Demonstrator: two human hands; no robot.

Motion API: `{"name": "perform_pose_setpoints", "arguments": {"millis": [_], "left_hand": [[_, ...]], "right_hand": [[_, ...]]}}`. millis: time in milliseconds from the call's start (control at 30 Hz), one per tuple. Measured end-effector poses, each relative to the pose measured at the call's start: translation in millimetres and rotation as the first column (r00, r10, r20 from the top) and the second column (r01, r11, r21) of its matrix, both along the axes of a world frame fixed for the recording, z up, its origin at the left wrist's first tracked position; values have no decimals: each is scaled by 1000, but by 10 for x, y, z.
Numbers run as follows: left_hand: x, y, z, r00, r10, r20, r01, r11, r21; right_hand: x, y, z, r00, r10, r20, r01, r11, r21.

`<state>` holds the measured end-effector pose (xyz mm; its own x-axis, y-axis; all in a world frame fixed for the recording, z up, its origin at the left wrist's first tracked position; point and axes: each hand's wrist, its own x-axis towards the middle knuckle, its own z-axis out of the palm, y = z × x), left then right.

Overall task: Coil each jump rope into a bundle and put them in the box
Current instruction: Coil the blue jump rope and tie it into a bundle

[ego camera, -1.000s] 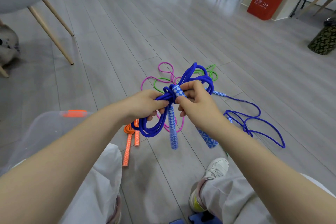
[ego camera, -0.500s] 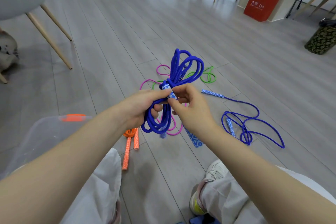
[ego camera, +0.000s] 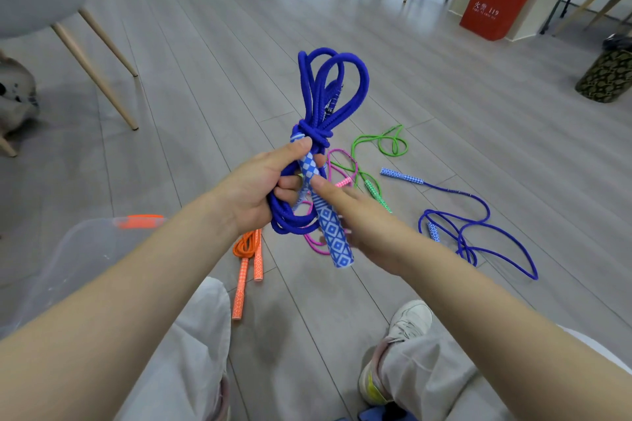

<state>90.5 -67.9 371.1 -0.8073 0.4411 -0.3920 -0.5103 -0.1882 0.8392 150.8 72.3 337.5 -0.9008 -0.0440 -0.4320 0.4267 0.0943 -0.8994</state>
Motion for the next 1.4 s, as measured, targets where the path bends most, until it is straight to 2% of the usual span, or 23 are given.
{"name": "perform_pose_setpoints", "arguments": {"millis": [67,167,267,400,467,667,767,867,1100,1267,1400], "left_hand": [[4,-10,23,1000,-12,17,11,999,42],[35,-12,39,998,-69,6,69,995,73],[77,-5,65,990,-133,-55,135,990,39],[77,-17,73,984,-138,-109,132,990,-57],[67,-29,63,978,-168,-121,155,982,-112],[78,-16,108,969,-169,-182,147,981,-128],[68,-30,99,971,-146,-190,117,981,-157],[67,-34,73,969,-146,-199,106,974,-200],[119,-2,47,940,-257,-225,231,964,-135],[96,6,-20,940,-284,-187,264,956,-124],[68,-13,-53,939,-298,-174,278,952,-128]], "right_hand": [[17,14,24,994,102,38,-91,970,-224],[43,25,85,995,76,-59,-94,908,-408],[58,37,103,995,57,-83,-86,914,-396],[56,26,98,994,64,-93,-93,927,-363],[52,31,85,993,51,-107,-88,920,-383],[56,54,97,996,36,-84,-75,844,-530],[54,50,99,995,12,-104,-62,869,-490],[39,45,63,993,-8,-116,-37,923,-382],[28,27,16,985,3,-172,-41,974,-221],[25,48,11,979,-45,-200,31,997,-72],[38,77,33,975,-33,-220,31,999,-14]]}}
